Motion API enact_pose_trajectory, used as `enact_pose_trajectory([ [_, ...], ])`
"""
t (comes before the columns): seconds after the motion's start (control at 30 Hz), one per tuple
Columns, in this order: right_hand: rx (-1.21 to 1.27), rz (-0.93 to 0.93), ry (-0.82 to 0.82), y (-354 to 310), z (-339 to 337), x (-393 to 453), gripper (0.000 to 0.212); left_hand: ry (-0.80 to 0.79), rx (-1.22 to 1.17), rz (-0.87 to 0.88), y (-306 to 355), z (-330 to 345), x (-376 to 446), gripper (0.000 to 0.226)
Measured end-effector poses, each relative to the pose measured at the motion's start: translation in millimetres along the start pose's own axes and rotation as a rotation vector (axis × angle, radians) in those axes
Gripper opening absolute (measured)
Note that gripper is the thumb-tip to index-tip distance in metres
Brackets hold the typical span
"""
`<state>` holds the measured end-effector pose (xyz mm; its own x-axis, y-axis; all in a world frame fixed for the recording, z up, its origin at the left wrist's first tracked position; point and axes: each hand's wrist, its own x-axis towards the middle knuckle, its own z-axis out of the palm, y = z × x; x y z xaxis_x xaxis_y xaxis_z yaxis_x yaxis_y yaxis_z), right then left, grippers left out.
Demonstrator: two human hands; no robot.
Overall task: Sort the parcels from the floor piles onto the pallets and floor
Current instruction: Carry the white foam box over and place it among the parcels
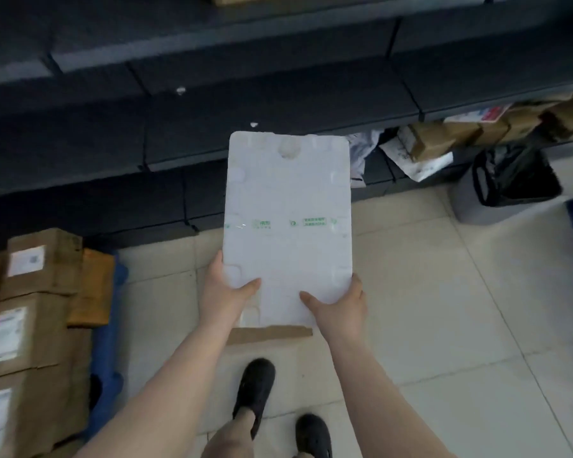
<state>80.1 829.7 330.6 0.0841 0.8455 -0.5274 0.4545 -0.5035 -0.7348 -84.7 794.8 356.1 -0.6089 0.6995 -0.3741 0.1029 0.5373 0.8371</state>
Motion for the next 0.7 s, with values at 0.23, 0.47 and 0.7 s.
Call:
enact_pose_trajectory([
  [0.23, -0.024, -0.247, -0.251, -76, 13, -130, 0.102, 0.309, -0.119, 0.099, 34, -147, -117, 0.062],
  [0.47, -0.150, -0.472, -0.508, -81, 65, -263, 0.099, 0.653, -0.209, 0.034, -12, -265, -241, 0.069],
  [0.7, -0.187, -0.592, -0.762, -54, 124, -389, 0.091, 0.895, -0.279, -0.082, -77, -356, -355, 0.067],
])
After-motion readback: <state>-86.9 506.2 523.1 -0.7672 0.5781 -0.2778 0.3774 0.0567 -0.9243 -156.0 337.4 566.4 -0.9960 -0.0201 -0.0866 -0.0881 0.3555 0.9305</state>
